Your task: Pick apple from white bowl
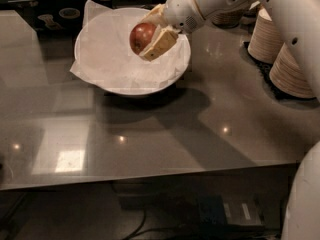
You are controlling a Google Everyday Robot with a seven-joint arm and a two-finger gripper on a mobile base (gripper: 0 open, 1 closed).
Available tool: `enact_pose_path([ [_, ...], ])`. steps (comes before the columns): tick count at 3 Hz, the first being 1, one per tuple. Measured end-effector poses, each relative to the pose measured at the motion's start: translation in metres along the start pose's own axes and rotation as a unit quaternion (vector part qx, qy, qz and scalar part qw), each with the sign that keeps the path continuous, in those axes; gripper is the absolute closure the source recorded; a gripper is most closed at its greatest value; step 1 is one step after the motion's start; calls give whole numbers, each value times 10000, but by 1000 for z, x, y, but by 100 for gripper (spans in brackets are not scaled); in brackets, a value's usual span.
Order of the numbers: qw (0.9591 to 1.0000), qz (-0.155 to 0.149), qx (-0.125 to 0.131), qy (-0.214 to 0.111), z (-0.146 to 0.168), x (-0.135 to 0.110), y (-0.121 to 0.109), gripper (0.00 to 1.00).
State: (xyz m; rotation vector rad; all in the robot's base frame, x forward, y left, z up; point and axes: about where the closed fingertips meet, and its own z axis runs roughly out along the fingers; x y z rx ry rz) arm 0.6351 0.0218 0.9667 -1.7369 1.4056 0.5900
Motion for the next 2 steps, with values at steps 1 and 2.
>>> enact_pose_path([
  [1,9992,-139,-355,118,-25,-12,22,100],
  [2,9992,-139,-355,118,-25,-12,22,100],
])
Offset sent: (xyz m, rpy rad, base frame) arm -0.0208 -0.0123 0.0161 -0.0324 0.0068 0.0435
